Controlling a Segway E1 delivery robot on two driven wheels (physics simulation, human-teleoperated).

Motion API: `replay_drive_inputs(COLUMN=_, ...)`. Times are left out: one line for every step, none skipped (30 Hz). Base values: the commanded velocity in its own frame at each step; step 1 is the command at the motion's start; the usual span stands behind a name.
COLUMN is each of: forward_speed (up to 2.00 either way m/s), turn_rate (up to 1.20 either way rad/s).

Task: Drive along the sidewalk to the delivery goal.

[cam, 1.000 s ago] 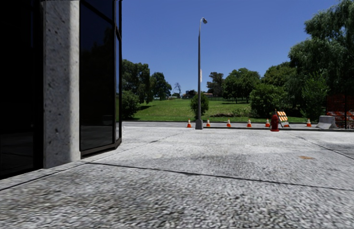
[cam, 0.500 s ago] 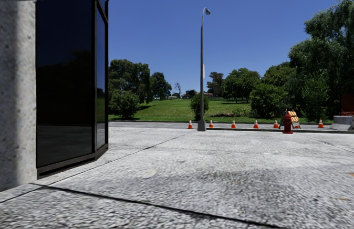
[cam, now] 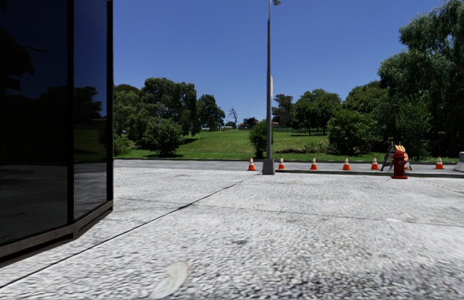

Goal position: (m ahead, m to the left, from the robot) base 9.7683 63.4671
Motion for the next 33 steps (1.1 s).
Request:
replay_drive_inputs(forward_speed=2.0, turn_rate=0.0)
replay_drive_inputs(forward_speed=2.0, turn_rate=0.0)
replay_drive_inputs(forward_speed=2.0, turn_rate=0.0)
replay_drive_inputs(forward_speed=2.0, turn_rate=0.0)
replay_drive_inputs(forward_speed=2.0, turn_rate=0.0)
replay_drive_inputs(forward_speed=2.0, turn_rate=0.0)
replay_drive_inputs(forward_speed=2.0, turn_rate=0.0)
replay_drive_inputs(forward_speed=2.0, turn_rate=0.0)
replay_drive_inputs(forward_speed=2.0, turn_rate=0.0)
replay_drive_inputs(forward_speed=2.0, turn_rate=0.0)
replay_drive_inputs(forward_speed=2.0, turn_rate=0.0)
replay_drive_inputs(forward_speed=2.0, turn_rate=0.0)
replay_drive_inputs(forward_speed=2.0, turn_rate=0.0)
replay_drive_inputs(forward_speed=2.0, turn_rate=0.0)
replay_drive_inputs(forward_speed=2.0, turn_rate=0.0)
replay_drive_inputs(forward_speed=2.0, turn_rate=0.0)
replay_drive_inputs(forward_speed=2.0, turn_rate=0.0)
replay_drive_inputs(forward_speed=2.0, turn_rate=0.0)
replay_drive_inputs(forward_speed=2.0, turn_rate=0.0)
replay_drive_inputs(forward_speed=2.0, turn_rate=0.06)
replay_drive_inputs(forward_speed=2.0, turn_rate=0.15)
replay_drive_inputs(forward_speed=2.0, turn_rate=0.15)
replay_drive_inputs(forward_speed=2.0, turn_rate=0.23)
replay_drive_inputs(forward_speed=2.0, turn_rate=0.3)
replay_drive_inputs(forward_speed=2.0, turn_rate=0.41)
replay_drive_inputs(forward_speed=2.0, turn_rate=0.41)
replay_drive_inputs(forward_speed=2.0, turn_rate=0.46)
replay_drive_inputs(forward_speed=2.0, turn_rate=0.47)
replay_drive_inputs(forward_speed=2.0, turn_rate=0.47)
replay_drive_inputs(forward_speed=2.0, turn_rate=0.47)
replay_drive_inputs(forward_speed=2.0, turn_rate=0.47)
replay_drive_inputs(forward_speed=2.0, turn_rate=0.49)
replay_drive_inputs(forward_speed=2.0, turn_rate=0.52)
